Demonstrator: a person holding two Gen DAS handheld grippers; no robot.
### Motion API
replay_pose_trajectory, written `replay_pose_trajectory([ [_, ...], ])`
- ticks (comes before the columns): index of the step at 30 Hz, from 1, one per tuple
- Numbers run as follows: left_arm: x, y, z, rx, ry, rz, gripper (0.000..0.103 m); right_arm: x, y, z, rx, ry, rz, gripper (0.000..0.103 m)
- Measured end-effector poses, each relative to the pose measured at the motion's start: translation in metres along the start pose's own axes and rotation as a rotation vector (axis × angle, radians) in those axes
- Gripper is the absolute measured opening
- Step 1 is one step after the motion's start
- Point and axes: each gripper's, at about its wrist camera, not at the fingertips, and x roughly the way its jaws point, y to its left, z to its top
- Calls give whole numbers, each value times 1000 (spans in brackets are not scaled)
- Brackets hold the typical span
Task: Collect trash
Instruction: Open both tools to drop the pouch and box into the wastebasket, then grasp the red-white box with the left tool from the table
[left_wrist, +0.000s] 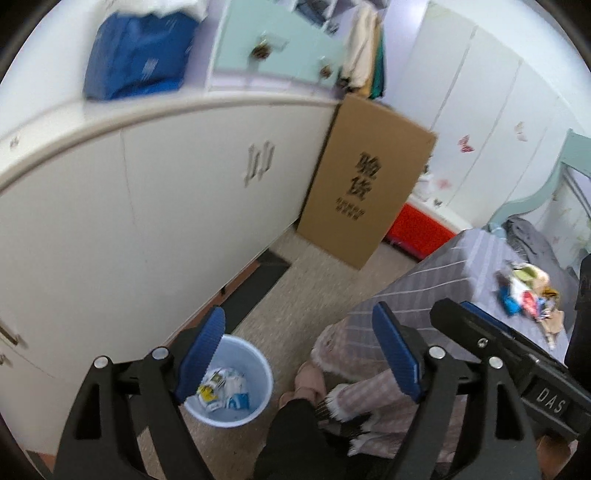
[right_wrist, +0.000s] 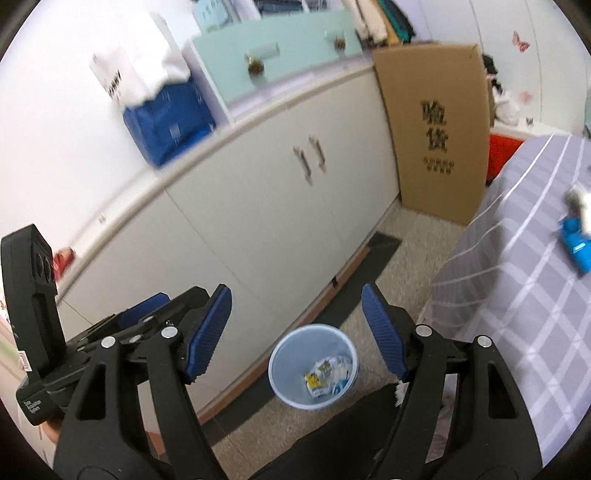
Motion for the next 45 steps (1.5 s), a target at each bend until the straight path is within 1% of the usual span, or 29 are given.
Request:
replay_pose_trajectory([
  [3,-10,-31,6,30,-16,-45,82,-31,-18,9,5,-44,-23,74],
  [5,-12,-58,7,61,-17,-70,82,-49,-34,12,14,-69,-48,74],
  [8,-7,-103,8,120,-14,-118,83,-79,-69,16,45,-105,-105,74],
  [9,-4,-122,8,147,-6,-135,83,-88,-79,16,56,-112,-124,74],
  [11,3,-150,6,185,7,-160,83,-105,-106,17,86,-127,-166,74],
  [13,12,-181,4,231,26,-203,83,-121,-130,15,114,-143,-207,74],
  [15,19,-203,3,254,47,-224,83,-138,-158,14,155,-158,-254,74],
  [16,25,-215,2,269,62,-248,83,-146,-172,13,178,-165,-275,74],
  [19,44,-249,0,307,105,-284,83,-160,-201,9,225,-175,-314,74],
  [24,76,-286,1,344,155,-321,83,-171,-241,5,295,-191,-357,75],
  [29,104,-310,3,333,209,-368,83,-170,-265,2,340,-190,-367,75],
  [32,124,-324,5,322,249,-381,83,-167,-276,2,355,-187,-364,75],
  [38,161,-332,7,257,343,-404,83,-162,-289,2,374,-184,-358,75],
  [40,171,-333,6,230,371,-429,83,-161,-292,2,378,-185,-362,75],
  [41,171,-335,6,228,363,-432,83,-161,-295,2,380,-183,-364,75],
  [45,176,-345,5,240,375,-460,83,-158,-302,4,393,-181,-373,75],
])
